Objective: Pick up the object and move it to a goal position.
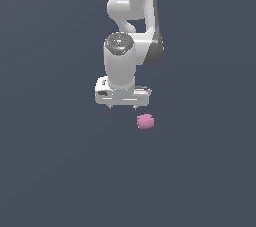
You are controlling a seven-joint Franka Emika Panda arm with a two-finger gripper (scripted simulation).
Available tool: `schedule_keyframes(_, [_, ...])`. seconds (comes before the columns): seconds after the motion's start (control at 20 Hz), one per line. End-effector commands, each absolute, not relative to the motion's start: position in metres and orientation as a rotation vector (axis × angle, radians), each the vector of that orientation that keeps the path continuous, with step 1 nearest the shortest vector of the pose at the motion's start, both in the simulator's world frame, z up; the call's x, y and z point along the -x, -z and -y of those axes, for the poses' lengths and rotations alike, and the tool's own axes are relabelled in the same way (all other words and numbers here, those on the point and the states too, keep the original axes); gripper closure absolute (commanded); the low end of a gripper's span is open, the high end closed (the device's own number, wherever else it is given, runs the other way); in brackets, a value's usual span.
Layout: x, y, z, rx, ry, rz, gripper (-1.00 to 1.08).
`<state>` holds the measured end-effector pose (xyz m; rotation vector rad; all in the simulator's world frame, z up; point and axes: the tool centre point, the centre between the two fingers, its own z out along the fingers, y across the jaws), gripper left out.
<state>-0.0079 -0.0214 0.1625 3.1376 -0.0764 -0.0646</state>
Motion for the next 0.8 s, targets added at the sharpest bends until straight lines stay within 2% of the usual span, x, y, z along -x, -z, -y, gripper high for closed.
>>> schedule_keyframes(0.0, [0.008, -0.161, 0.02, -3.137, 0.064, 0.108, -0.92])
schedule_keyframes(0.75, [0.006, -0.146, -0.004, -3.092, 0.054, 0.544, -0.92])
